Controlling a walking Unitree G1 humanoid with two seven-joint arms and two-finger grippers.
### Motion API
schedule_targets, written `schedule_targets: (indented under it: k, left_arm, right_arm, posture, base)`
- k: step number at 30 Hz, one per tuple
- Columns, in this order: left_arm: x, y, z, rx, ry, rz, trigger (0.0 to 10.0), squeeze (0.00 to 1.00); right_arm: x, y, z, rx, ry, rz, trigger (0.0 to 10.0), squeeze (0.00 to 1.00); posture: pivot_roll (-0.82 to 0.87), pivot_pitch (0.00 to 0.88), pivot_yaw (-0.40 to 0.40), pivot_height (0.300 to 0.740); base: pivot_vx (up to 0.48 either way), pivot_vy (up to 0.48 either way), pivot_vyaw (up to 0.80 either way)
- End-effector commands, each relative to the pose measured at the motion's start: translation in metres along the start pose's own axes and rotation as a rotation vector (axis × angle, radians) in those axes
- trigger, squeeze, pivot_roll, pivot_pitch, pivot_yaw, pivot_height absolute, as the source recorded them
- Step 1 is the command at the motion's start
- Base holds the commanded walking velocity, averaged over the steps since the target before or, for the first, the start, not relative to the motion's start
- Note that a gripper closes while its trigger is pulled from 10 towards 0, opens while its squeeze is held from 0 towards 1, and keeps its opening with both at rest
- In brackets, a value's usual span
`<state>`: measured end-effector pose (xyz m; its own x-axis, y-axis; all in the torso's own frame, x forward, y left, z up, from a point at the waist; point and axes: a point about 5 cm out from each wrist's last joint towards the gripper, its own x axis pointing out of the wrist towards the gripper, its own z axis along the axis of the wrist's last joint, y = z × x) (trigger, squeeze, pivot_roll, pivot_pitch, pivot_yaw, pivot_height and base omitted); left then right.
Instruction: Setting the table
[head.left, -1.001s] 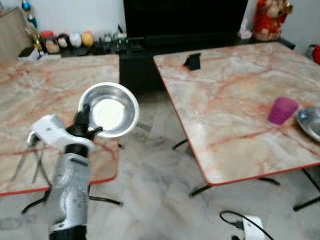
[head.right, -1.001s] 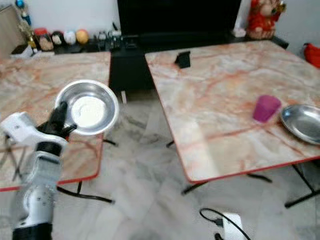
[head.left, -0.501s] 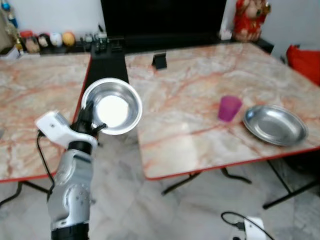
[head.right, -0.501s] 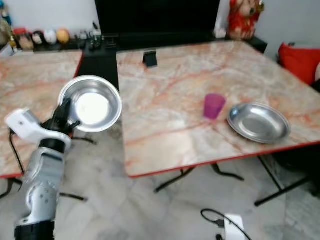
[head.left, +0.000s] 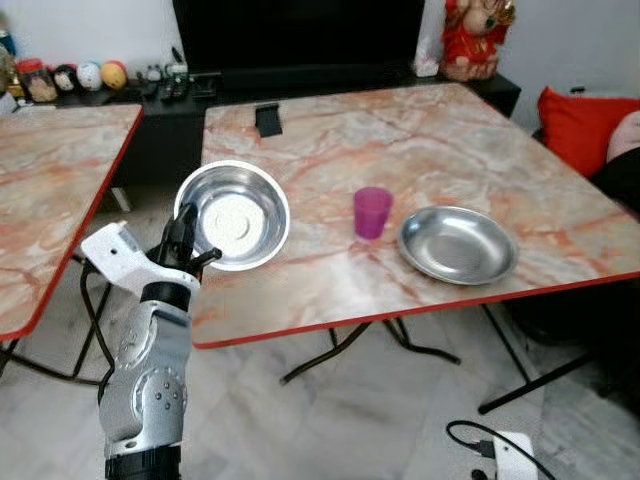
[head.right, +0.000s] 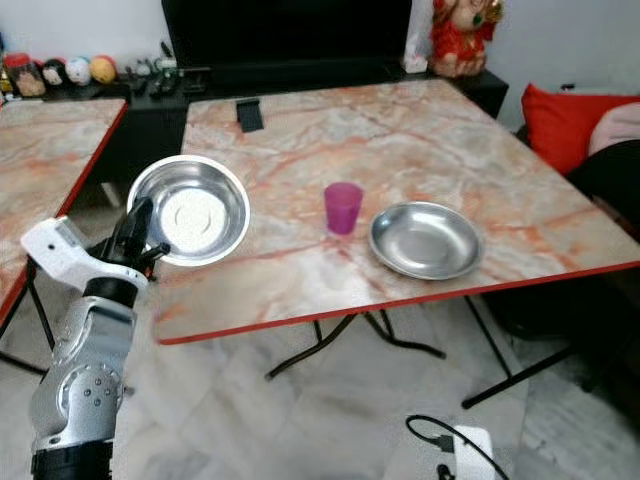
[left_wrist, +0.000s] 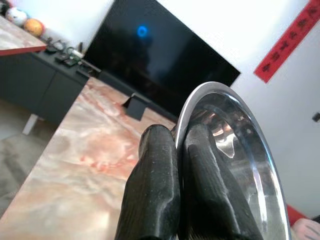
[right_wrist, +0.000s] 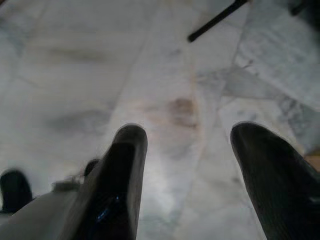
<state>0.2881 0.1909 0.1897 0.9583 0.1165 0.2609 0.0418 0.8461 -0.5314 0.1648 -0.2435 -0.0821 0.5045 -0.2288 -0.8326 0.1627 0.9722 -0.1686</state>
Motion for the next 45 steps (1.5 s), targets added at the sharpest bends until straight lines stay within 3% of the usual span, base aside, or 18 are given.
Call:
schedule_targets:
  k: [1, 6, 28, 36, 37, 38, 39, 45]
  left_arm:
    - [0.001, -0.001, 0.005, 0.008, -0.022, -0.003, 10.0, 0.00]
    - [0.001, -0.001, 0.004, 0.008, -0.021, -0.001, 10.0, 0.00]
    - [0.002, -0.001, 0.001, 0.030, -0.003, -0.025, 10.0, 0.00]
    - [0.003, -0.002, -0.001, 0.146, 0.078, -0.124, 10.0, 0.00]
    - [0.002, 0.000, -0.003, 0.213, 0.135, -0.186, 10.0, 0.00]
    - [0.002, 0.000, -0.003, 0.213, 0.135, -0.186, 10.0, 0.00]
    - [0.001, 0.001, -0.004, 0.268, 0.187, -0.243, 10.0, 0.00]
    - [-0.001, 0.009, -0.002, 0.337, 0.248, -0.303, 10.0, 0.00]
  right_arm:
    - [0.000, 0.002, -0.001, -0.015, 0.005, 0.008, 10.0, 0.00]
    - [0.000, 0.002, -0.001, -0.010, 0.006, 0.006, 10.0, 0.00]
    - [0.000, 0.002, -0.003, 0.009, 0.008, 0.002, 10.0, 0.00]
    - [0.000, 0.002, -0.003, 0.023, 0.005, -0.001, 10.0, 0.00]
    - [0.000, 0.002, -0.003, 0.023, 0.004, 0.000, 10.0, 0.00]
    - [0.000, 0.002, -0.003, 0.023, 0.004, 0.000, 10.0, 0.00]
    - [0.000, 0.002, -0.003, 0.023, 0.003, 0.000, 10.0, 0.00]
    - [0.000, 0.003, -0.002, 0.023, 0.003, 0.000, 10.0, 0.00]
  posture:
    - [-0.03, 0.000, -0.006, 0.740]
    - [-0.03, 0.000, -0.004, 0.740]
    - [-0.04, 0.000, -0.002, 0.740]
    - [-0.04, 0.000, -0.001, 0.740]
    - [-0.03, 0.000, -0.002, 0.740]
    - [-0.03, 0.000, -0.002, 0.740]
    - [-0.03, 0.000, -0.002, 0.740]
    - [-0.03, 0.000, 0.000, 0.740]
  base:
    - [0.000, -0.480, 0.59]
    - [0.000, -0.480, 0.58]
    - [0.000, -0.474, 0.00]
    - [0.000, -0.075, 0.00]
    - [0.000, 0.000, 0.00]
    - [0.000, 0.000, 0.00]
    - [0.000, 0.000, 0.00]
    - [0.000, 0.000, 0.00]
